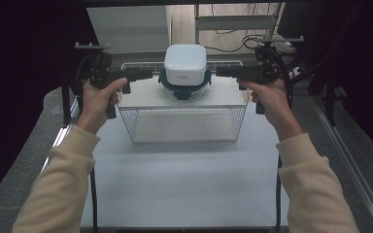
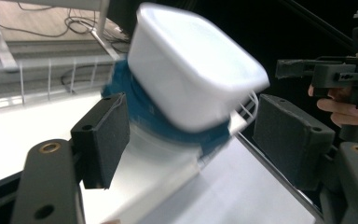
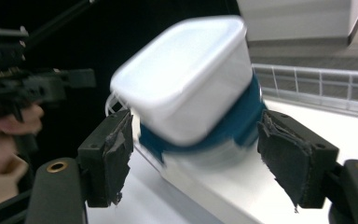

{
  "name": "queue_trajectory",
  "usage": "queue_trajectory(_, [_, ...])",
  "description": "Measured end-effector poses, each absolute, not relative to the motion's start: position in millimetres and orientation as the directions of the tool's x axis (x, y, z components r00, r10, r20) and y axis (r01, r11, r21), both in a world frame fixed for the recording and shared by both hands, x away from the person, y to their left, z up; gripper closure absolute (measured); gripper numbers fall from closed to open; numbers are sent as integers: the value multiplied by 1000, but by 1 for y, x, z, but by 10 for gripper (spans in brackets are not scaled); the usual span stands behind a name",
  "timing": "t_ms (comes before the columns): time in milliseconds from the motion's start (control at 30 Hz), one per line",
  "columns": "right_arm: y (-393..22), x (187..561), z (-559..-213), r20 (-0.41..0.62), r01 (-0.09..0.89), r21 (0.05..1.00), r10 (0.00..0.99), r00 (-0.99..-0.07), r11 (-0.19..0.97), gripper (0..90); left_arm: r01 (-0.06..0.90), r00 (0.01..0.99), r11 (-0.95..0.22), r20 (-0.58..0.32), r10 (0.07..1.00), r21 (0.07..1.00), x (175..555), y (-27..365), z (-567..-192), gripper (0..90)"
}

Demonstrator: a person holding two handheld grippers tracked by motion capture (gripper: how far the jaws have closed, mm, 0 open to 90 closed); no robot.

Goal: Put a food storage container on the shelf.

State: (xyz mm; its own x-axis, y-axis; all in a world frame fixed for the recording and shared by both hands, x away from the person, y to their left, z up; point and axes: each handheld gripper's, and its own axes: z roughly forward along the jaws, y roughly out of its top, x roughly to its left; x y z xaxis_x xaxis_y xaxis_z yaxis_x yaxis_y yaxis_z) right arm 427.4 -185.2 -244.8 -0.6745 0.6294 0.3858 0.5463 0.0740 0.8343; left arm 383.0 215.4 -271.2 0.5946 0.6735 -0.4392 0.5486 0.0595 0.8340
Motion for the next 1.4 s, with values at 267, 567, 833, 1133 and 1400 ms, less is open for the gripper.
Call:
queue_trajectory(267, [-198,375,-286,298,493,855,623,-723,163,253,513,635,-12,-370,678,858,322,224,-311,249])
queue_trajectory(567, [-215,335,-348,227,432,888,665,-711,158,267,536,605,-12,-374,703,844,285,231,-376,245])
queue_trajectory(833, [-223,314,-391,214,465,858,672,-709,218,265,586,557,-64,-344,756,808,275,228,-432,239])
queue_trajectory(1133, [-228,299,-452,214,540,790,697,-684,288,258,621,552,-154,-290,782,768,263,213,-464,184])
queue_trajectory(1400, [-228,295,-468,205,558,771,711,-673,306,240,621,554,-188,-256,793,761,260,208,-471,180])
